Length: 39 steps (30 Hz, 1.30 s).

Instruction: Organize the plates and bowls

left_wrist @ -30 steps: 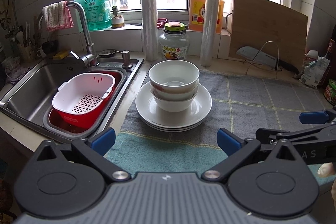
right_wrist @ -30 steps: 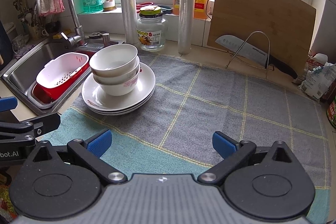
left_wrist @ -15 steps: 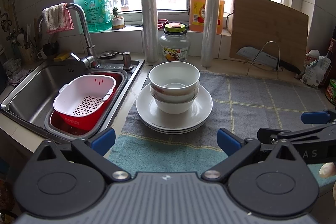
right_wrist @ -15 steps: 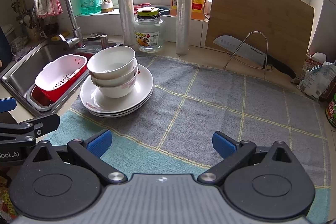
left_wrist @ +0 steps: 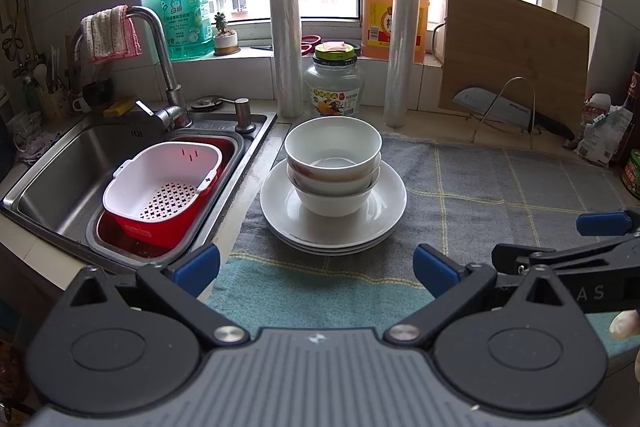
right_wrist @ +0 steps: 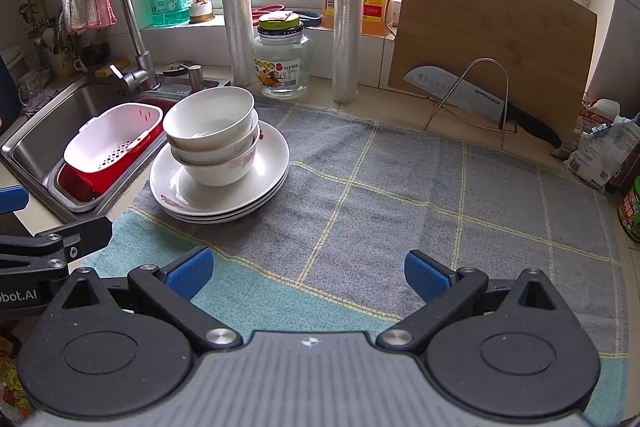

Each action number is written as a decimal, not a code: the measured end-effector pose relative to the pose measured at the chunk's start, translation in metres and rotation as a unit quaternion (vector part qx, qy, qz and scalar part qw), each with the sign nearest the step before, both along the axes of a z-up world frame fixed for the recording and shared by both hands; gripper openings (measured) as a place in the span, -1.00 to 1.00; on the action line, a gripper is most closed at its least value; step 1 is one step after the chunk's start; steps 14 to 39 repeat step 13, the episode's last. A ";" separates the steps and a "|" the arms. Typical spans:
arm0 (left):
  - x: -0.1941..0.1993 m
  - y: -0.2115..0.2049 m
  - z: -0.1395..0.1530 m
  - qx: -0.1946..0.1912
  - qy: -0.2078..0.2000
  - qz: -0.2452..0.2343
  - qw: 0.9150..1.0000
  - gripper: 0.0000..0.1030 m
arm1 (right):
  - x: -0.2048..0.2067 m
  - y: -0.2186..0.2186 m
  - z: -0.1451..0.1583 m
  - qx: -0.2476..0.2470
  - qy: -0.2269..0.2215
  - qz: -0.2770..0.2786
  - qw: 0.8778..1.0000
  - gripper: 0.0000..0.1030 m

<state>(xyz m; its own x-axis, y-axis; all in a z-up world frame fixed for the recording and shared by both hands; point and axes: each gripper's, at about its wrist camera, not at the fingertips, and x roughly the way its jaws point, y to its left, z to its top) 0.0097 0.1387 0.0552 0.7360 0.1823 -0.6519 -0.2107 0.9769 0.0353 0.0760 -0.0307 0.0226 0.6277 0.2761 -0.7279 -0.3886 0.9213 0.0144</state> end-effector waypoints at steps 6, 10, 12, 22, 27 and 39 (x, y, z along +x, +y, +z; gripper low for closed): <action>0.000 0.000 0.000 0.000 0.000 0.000 1.000 0.98 | 0.001 0.000 0.000 -0.001 0.001 -0.001 1.000 1.00; 0.001 0.000 0.000 -0.001 0.000 0.000 1.000 0.98 | 0.001 -0.001 0.001 0.000 0.000 -0.002 1.000 1.00; 0.001 0.000 0.000 -0.001 0.001 0.000 1.000 0.98 | 0.002 -0.002 0.001 0.000 0.001 -0.003 1.000 1.00; 0.001 0.000 0.000 -0.001 0.001 0.000 1.000 0.98 | 0.002 -0.002 0.001 0.000 0.001 -0.003 1.000 1.00; 0.001 0.000 0.000 -0.001 0.001 0.000 1.000 0.98 | 0.002 -0.002 0.001 0.000 0.001 -0.003 1.000 1.00; 0.001 0.000 0.000 -0.001 0.001 0.000 1.000 0.98 | 0.002 -0.002 0.001 0.000 0.001 -0.003 1.000 1.00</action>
